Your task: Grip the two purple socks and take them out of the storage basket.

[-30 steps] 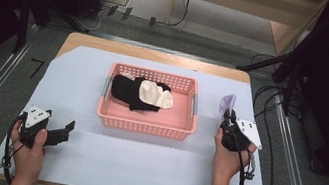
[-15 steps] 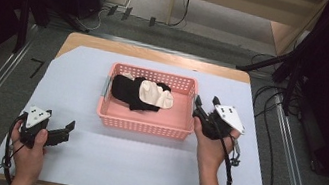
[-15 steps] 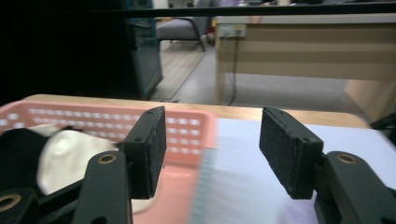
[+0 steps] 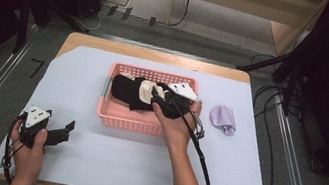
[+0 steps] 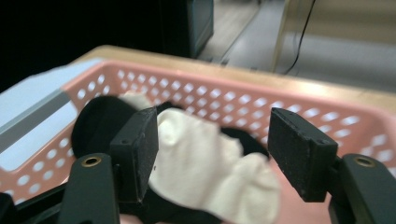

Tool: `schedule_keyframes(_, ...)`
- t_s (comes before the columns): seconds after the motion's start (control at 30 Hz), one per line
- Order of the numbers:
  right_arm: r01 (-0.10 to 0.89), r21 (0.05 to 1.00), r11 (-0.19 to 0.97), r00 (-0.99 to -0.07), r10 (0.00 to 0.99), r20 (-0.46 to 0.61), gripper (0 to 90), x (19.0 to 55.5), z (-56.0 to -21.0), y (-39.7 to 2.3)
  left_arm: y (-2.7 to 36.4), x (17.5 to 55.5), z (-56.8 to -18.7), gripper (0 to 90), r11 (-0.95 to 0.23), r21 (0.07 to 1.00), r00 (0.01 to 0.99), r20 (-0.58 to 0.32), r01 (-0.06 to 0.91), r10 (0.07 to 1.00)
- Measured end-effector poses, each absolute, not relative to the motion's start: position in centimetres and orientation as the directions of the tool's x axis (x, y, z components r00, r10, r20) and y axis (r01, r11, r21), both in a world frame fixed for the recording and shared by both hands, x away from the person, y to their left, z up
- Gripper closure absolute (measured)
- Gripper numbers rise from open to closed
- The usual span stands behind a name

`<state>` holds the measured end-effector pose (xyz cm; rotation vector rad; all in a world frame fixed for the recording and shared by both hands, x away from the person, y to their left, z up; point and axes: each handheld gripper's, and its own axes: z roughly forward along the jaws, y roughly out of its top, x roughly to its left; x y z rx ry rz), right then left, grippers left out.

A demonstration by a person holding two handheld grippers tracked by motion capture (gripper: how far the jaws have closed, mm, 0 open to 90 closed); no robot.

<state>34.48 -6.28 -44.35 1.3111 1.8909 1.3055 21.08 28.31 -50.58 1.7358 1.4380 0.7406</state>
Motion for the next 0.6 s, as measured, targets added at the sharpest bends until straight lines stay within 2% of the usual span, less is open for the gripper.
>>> schedule_keyframes(0.03,0.469,0.877,0.105,-0.431,0.894,0.123,32.8,34.9,-44.3,-5.4,28.3,21.1,-50.6,14.0,-0.087,0.834,0.201,-0.029,0.545,0.979)
schedule_keyframes(0.23,0.531,0.831,0.163,-0.445,0.889,0.11,31.1,35.9,-43.7,-2.7,28.3,21.1,-50.6,13.9,-0.085,0.834,0.203,-0.033,0.545,0.979)
schedule_keyframes(0.37,0.552,0.815,0.176,-0.448,0.887,0.112,31.1,36.5,-43.4,-1.8,28.3,21.1,-50.6,13.9,-0.082,0.833,0.203,-0.036,0.547,0.979)
schedule_keyframes(0.4,0.514,0.84,0.171,-0.451,0.888,0.095,31.7,36.7,-43.3,-1.5,28.3,21.1,-50.6,13.9,-0.082,0.833,0.203,-0.036,0.547,0.979)
schedule_keyframes(0.6,0.546,0.819,0.176,-0.428,0.899,0.092,31.4,37.9,-44.0,-0.5,28.4,21.1,-50.6,13.9,-0.08,0.831,0.201,-0.039,0.55,0.979)
